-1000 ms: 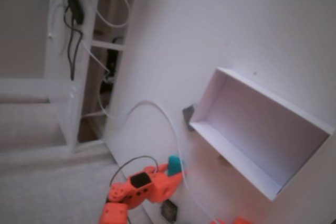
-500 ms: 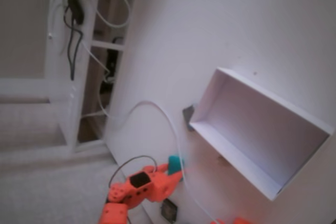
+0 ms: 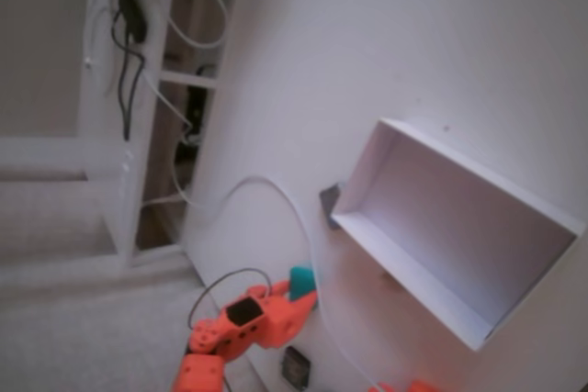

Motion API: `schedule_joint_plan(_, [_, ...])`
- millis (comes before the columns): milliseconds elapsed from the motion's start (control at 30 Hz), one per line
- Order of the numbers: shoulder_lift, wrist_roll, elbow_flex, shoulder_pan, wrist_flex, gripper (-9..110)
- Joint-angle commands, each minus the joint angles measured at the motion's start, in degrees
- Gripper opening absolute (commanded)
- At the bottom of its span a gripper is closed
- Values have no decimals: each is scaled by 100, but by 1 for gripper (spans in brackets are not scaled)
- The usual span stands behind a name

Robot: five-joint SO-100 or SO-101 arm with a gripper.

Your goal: Grasp the green cube and put it in the bin.

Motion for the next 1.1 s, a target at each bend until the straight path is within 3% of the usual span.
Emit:
schedule_joint_plan(0, [325, 9, -62, 44, -149, -8])
schedule_joint_plan(300, [1020, 9, -246, 431, -1582, -8])
schedule_joint_plan(533, [2048, 26, -308, 1600, -2707, -8])
schedule_joint_plan(767, [2751, -176, -246, 3190, -1688, -8])
schedule_joint_plan(900, [2786, -686, -141, 3902, -562, -8])
schedule_joint_plan(1067, [2742, -1213, 97, 4570, -35, -8])
